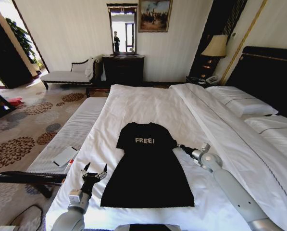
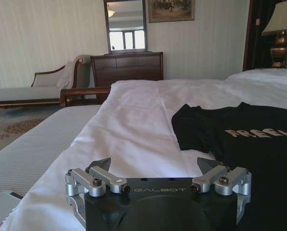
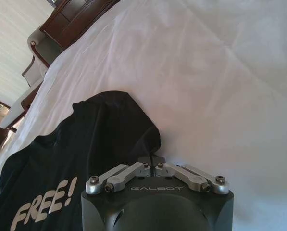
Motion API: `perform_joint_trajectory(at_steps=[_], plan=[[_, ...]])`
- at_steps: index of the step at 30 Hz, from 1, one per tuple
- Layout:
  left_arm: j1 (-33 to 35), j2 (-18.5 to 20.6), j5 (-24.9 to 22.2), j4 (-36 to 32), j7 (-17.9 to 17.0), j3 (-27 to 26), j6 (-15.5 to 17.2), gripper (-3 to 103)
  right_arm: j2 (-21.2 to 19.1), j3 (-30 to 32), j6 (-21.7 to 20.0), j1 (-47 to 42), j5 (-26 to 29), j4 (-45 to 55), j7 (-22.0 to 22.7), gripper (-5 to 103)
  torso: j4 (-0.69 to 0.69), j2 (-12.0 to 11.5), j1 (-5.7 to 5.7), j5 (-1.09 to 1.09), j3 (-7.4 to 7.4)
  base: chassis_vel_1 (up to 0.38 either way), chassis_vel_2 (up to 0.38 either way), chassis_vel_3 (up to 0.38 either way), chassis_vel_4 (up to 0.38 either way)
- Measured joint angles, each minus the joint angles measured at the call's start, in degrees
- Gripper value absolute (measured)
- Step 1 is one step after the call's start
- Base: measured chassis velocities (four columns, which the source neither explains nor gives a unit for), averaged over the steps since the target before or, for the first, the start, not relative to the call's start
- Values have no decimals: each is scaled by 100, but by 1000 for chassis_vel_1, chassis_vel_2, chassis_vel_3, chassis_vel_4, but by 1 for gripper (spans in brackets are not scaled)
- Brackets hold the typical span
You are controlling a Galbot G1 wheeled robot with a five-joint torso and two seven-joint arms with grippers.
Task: Fold the clothes on the bed.
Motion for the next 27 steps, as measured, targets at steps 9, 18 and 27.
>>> perform_joint_trajectory(at_steps=[9, 18, 27], plan=[[21, -2, 8, -32, 4, -2, -23, 100, -275, -246, 178, 473, -180, -343, -117, 0, 1, 0, 0, 0, 0, 0, 0, 0, 0], [8, -13, 44, -57, 13, 37, -32, 100, -512, -215, 286, 658, -269, -531, -164, 0, 0, 0, 0, 0, 0, 0, 0, 0, 0], [23, -6, 53, -93, 23, 46, -40, 100, -650, -258, 303, 858, -308, -710, -201, 0, 0, 0, 0, 0, 0, 0, 0, 0, 0]])
